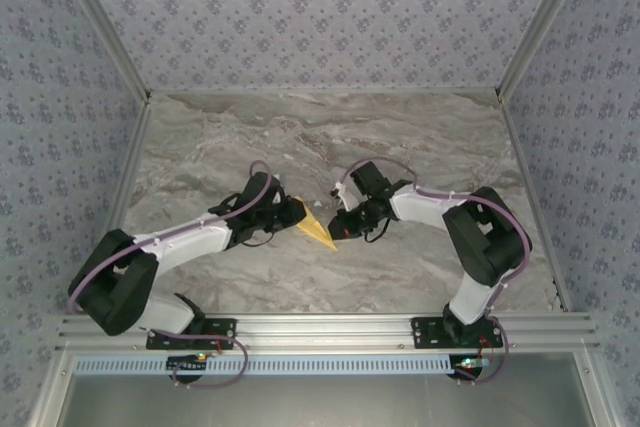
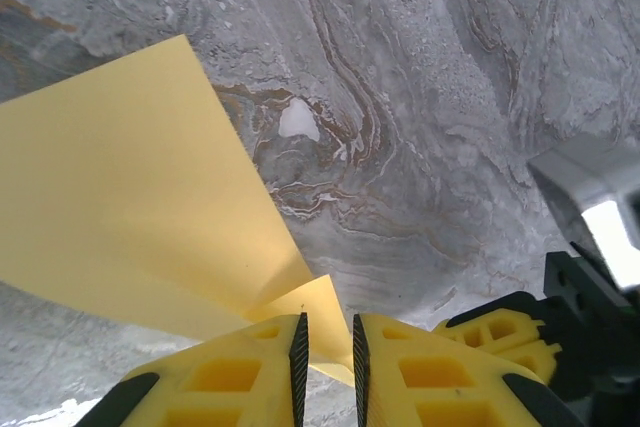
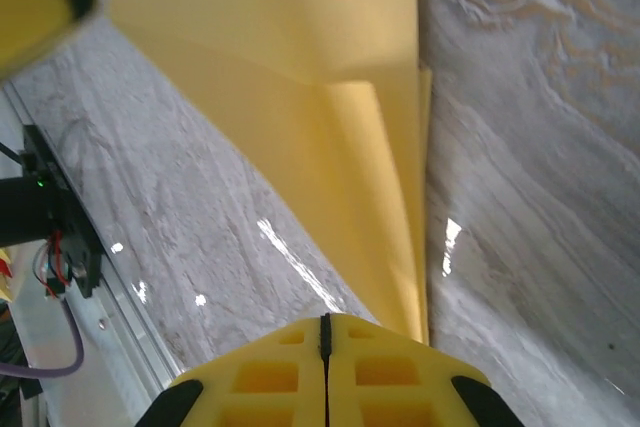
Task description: Fold a paper plane with a square sheet of paper (pick it up from the middle)
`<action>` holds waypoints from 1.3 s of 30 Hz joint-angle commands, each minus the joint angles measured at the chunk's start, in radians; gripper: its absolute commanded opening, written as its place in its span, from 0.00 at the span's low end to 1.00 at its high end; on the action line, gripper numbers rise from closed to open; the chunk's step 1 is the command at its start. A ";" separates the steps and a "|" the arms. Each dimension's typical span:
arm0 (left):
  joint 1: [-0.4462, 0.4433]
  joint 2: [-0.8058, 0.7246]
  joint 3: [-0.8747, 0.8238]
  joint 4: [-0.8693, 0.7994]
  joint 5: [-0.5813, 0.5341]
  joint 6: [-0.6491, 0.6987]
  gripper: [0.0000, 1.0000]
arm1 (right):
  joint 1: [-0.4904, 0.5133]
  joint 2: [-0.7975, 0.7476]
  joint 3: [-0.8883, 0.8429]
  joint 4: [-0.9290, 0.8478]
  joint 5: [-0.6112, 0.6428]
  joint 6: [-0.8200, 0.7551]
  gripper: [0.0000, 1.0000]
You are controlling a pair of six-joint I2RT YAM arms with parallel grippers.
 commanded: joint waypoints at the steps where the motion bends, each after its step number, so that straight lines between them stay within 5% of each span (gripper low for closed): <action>1: -0.006 0.032 -0.001 0.062 0.044 0.007 0.23 | 0.016 0.012 0.041 0.008 -0.013 0.025 0.06; 21: -0.008 0.085 0.054 0.005 -0.005 0.028 0.23 | 0.064 0.117 0.098 0.044 0.092 -0.005 0.07; 39: -0.008 0.039 0.012 0.064 0.004 0.018 0.43 | 0.044 0.186 0.061 0.067 0.071 -0.010 0.07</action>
